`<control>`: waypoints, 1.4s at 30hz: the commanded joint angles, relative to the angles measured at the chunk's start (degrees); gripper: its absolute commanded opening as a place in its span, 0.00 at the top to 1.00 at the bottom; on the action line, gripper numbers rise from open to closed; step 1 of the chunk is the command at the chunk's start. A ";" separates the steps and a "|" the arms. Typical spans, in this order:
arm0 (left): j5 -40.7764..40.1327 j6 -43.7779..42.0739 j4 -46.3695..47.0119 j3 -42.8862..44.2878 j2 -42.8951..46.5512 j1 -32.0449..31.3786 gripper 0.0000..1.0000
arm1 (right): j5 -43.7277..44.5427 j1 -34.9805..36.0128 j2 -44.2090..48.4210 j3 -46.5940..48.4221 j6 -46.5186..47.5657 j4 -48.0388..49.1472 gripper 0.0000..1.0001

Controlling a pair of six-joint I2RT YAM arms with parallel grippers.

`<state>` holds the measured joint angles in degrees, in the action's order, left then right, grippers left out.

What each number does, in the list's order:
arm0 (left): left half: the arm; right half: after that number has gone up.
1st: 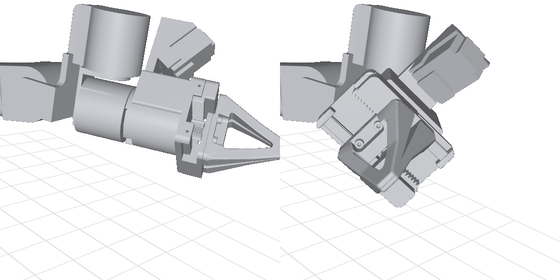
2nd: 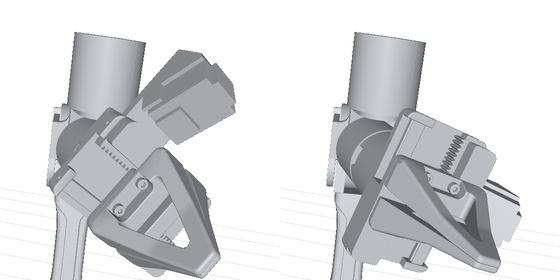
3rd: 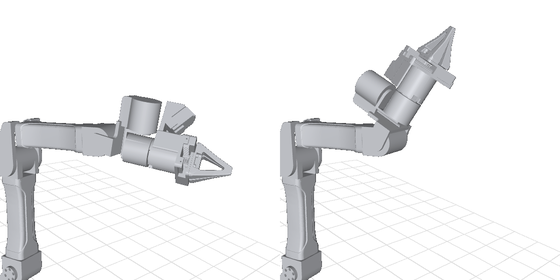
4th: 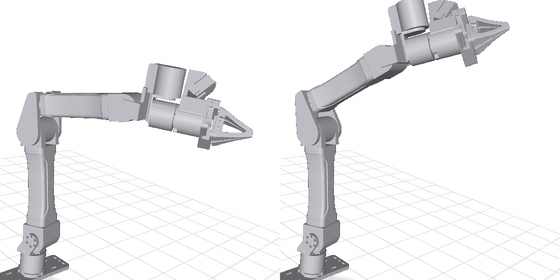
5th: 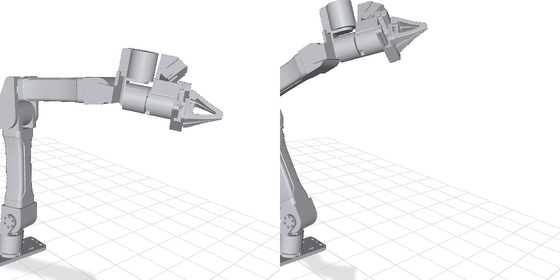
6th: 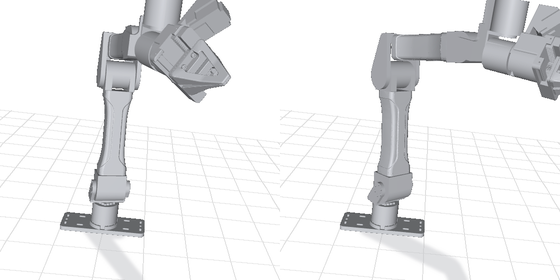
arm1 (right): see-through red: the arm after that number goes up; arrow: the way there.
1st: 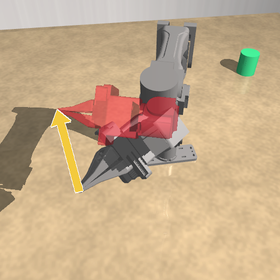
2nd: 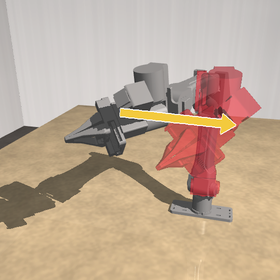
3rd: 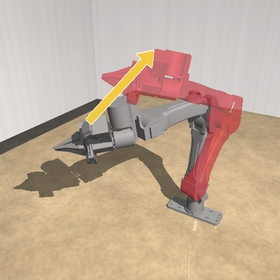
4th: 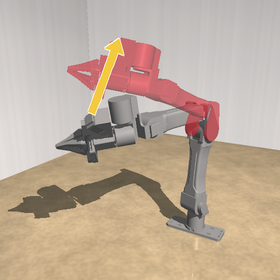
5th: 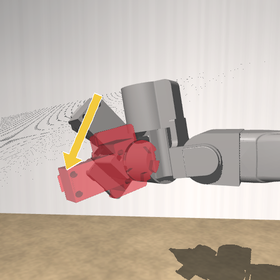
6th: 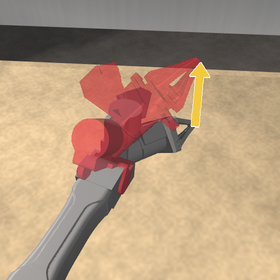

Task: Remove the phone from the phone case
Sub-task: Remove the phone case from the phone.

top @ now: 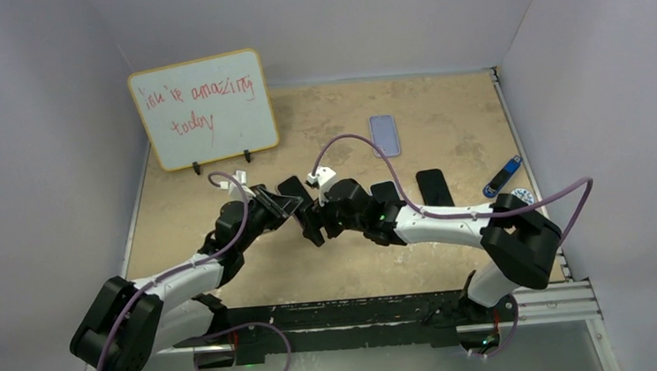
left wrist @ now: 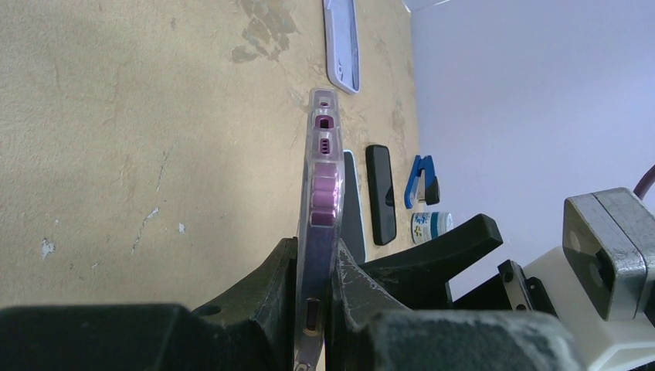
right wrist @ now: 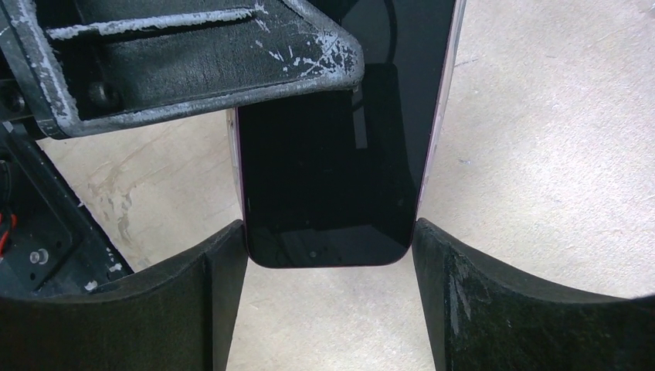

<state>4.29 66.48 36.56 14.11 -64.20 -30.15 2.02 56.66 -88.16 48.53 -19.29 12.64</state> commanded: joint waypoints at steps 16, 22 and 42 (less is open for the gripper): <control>10.79 1.91 9.00 2.90 -2.64 -3.77 1.00 | -3.10 -3.75 -2.72 -2.41 -3.01 9.26 0.51; 10.18 -1.72 6.86 3.72 -5.89 -3.77 0.86 | -6.97 -5.95 -3.30 -4.92 -5.06 10.53 0.66; 2.08 -9.25 -4.77 3.67 -5.55 -3.77 0.52 | -12.25 -11.56 -5.40 -8.57 -8.85 13.77 0.89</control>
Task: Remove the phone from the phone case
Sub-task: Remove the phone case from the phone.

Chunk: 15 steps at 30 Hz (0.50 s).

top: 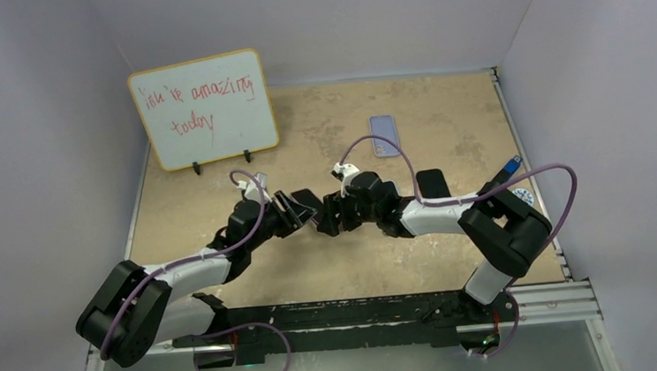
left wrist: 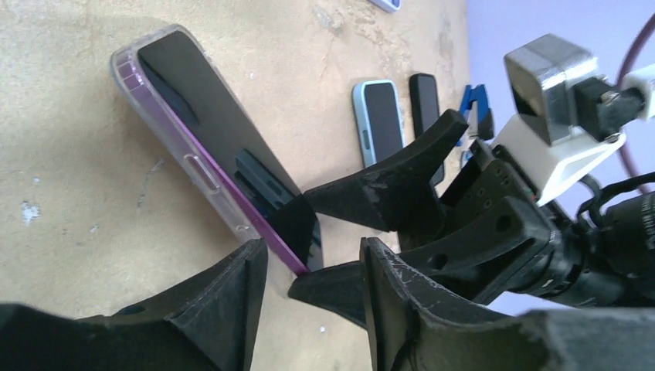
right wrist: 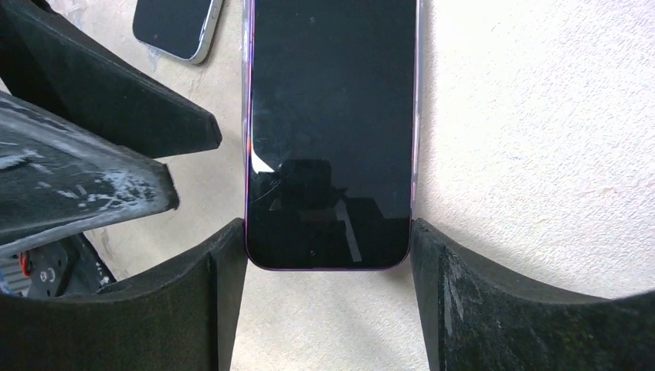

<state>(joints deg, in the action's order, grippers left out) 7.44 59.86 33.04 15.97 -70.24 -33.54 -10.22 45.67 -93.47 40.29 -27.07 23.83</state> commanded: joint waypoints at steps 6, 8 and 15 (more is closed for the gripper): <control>-0.54 -2.28 -0.47 0.68 -0.91 -0.39 0.68 | -1.26 -0.99 -0.76 -0.09 -1.74 2.77 0.90; -1.11 -2.44 -1.09 0.51 -0.72 -0.38 0.68 | -1.59 -0.97 -0.91 -0.12 -1.97 2.79 0.90; -3.11 -3.27 -2.71 0.61 -1.26 -0.36 0.68 | -2.91 -1.11 -1.27 -0.04 -2.31 3.36 0.91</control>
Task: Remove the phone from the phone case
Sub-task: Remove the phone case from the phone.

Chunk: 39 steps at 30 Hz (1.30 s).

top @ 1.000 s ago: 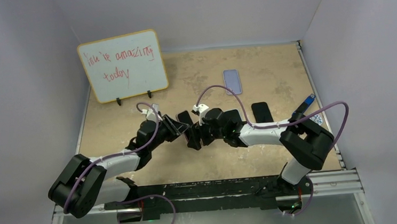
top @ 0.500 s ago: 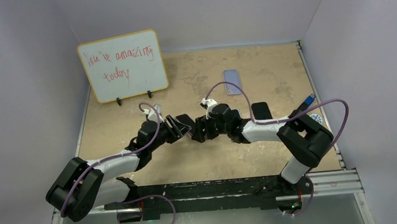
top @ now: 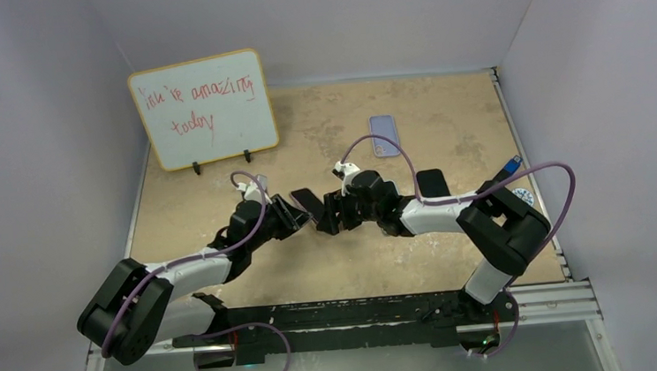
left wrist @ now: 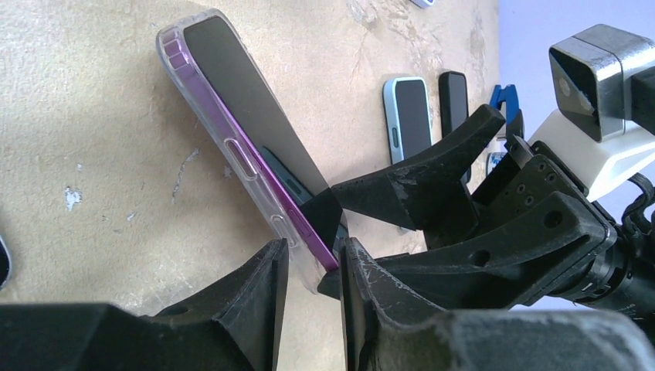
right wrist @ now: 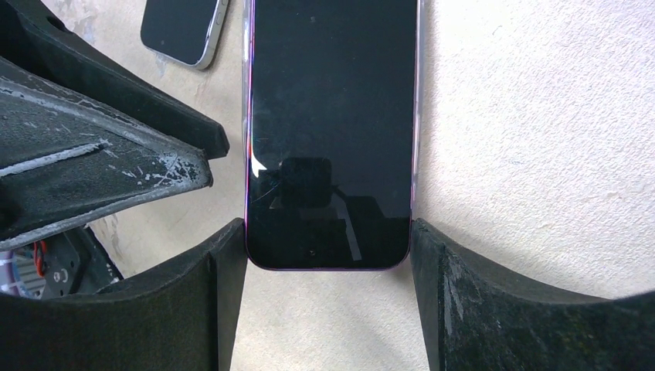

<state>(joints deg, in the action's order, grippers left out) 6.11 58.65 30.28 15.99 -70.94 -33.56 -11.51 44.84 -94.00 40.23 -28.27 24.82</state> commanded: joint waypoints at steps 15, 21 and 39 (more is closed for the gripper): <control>-2.68 -2.13 1.58 0.86 -4.87 -0.36 0.75 | -3.22 -0.41 -0.97 -0.08 -1.59 3.27 0.92; -2.33 -1.67 2.96 0.39 -4.57 -0.34 0.74 | -4.09 -0.65 -1.16 -0.22 -1.82 3.75 0.92; -4.21 -0.65 1.79 -0.88 -11.11 -0.35 0.79 | -10.93 -3.58 0.42 -2.70 -4.85 7.50 1.00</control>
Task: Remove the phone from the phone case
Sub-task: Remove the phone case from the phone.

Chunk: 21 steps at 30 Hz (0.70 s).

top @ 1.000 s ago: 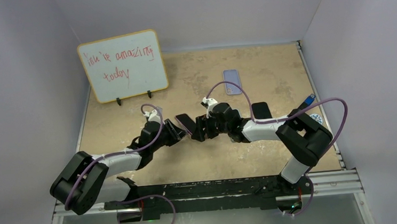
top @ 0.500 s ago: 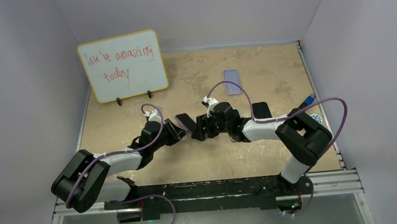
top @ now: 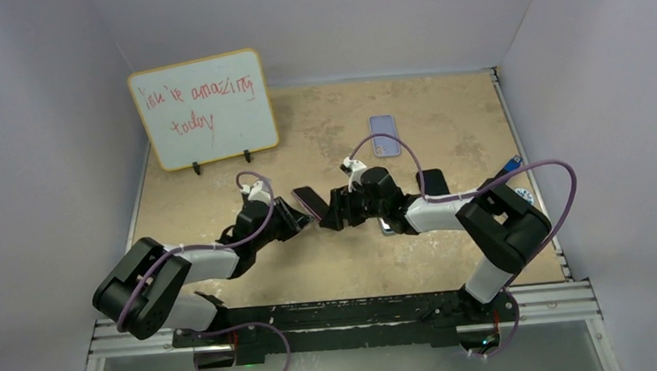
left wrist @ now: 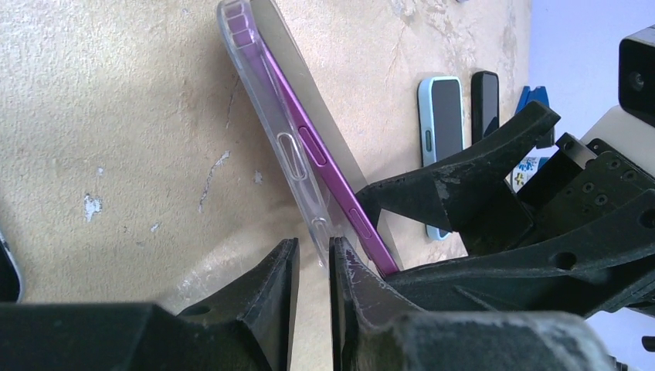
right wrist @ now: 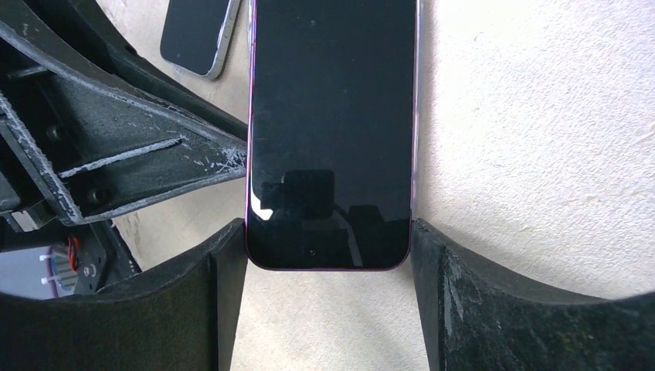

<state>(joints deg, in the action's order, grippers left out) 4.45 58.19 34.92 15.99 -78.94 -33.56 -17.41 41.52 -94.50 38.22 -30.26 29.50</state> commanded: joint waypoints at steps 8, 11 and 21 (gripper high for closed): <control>-3.04 -0.75 -3.16 0.50 -5.59 -0.36 0.79 | -5.10 -1.32 2.56 -2.01 -3.22 2.90 1.00; -3.34 -0.87 -3.68 0.97 -6.24 -0.28 0.79 | -4.43 -1.35 3.44 -2.12 -2.45 1.85 1.00; 0.22 2.62 -2.73 0.03 1.00 -0.17 0.64 | 0.68 -1.32 4.75 -1.19 1.02 -1.17 1.00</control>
<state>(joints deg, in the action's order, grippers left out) 3.84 59.53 34.00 16.73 -82.74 -33.78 -18.79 40.07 -92.44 36.49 -30.59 28.88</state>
